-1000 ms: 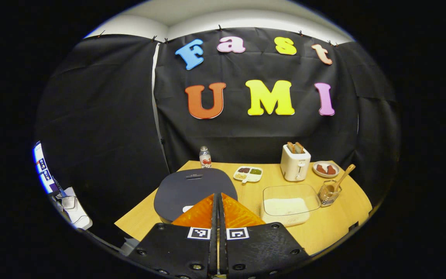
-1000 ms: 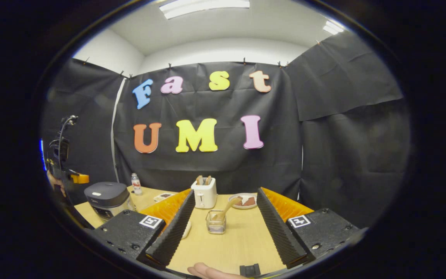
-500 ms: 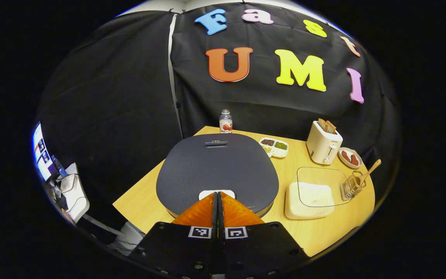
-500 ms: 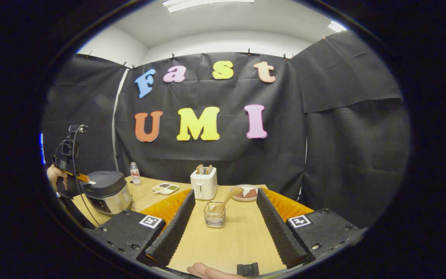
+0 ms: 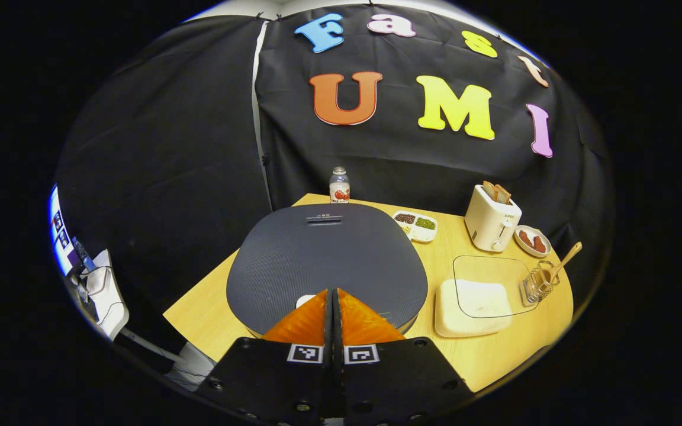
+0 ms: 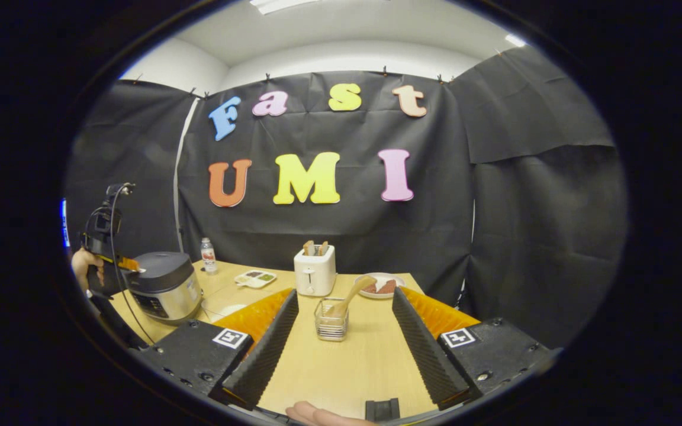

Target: Close the left gripper, press the button to open the rice cooker; take a wooden spoon from the chopstick holder with the right hand, scoop a spoonful of rice and pour it into the rice cooker, then put the wooden spoon back into the chopstick holder.

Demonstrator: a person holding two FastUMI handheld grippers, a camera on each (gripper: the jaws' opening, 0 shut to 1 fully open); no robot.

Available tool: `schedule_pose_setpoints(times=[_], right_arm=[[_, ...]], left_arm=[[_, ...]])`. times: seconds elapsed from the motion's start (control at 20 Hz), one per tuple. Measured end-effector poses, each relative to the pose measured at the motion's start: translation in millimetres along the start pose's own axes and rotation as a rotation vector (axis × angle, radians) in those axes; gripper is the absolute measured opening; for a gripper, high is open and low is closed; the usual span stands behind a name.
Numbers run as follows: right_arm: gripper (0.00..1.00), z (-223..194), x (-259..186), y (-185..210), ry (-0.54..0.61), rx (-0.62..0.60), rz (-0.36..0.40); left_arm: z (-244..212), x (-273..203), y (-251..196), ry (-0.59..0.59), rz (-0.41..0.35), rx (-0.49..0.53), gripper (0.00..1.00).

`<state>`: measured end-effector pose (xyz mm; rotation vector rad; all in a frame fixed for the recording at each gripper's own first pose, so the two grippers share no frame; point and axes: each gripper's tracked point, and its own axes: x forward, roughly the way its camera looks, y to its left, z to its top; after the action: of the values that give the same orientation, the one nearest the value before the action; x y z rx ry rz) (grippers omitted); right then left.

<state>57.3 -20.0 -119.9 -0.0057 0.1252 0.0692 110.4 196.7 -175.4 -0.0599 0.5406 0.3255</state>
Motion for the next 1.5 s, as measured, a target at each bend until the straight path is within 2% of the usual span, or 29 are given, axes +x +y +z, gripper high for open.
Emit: schedule_pose_setpoints(times=[0.1,0.25,0.45,0.55,0.65,0.75,0.8,0.95,1.05,1.2,1.4,1.45,1.5], right_arm=[[1.0,-2,2,0,0.007,0.009,-0.003],[0.99,-9,3,1,0.021,0.014,-0.009],[1.0,-13,-2,3,0.033,-0.006,-0.009],[1.0,-16,-5,1,0.037,-0.019,-0.017],[1.0,-16,-8,-2,0.037,-0.022,-0.024],[1.0,-18,-10,-5,0.033,-0.024,-0.031],[1.0,-21,-10,-7,0.037,-0.025,-0.036],[1.0,-29,-8,-3,0.052,-0.011,-0.03],[1.0,-34,-6,-1,0.059,-0.005,-0.025],[1.0,-39,2,5,0.061,0.002,-0.017],[1.0,-45,23,10,0.056,0.044,-0.012],[1.0,-45,30,13,0.049,0.059,-0.006],[1.0,-46,37,15,0.05,0.067,0.001]], left_arm=[[-3,6,0,-0.005,-0.006,-0.007,0.0],[-4,5,4,0.002,0.03,0.028,0.0],[3,3,3,-0.008,0.034,-0.009,0.0],[17,-5,3,-0.068,0.027,-0.038,0.0],[46,-19,6,-0.192,0.033,-0.062,0.0],[77,-48,4,-0.303,0.027,-0.086,0.0],[84,-65,-4,-0.316,0.006,-0.099,0.0],[97,-107,-16,-0.394,-0.029,-0.055,0.0],[101,-124,-23,-0.441,-0.041,-0.006,0.38],[93,-146,-35,-0.462,-0.054,0.015,0.96],[77,-164,-49,-0.479,-0.096,-0.006,0.98],[73,-166,-52,-0.48,-0.108,-0.011,0.9],[67,-171,-57,-0.479,-0.125,-0.007,0.9]])
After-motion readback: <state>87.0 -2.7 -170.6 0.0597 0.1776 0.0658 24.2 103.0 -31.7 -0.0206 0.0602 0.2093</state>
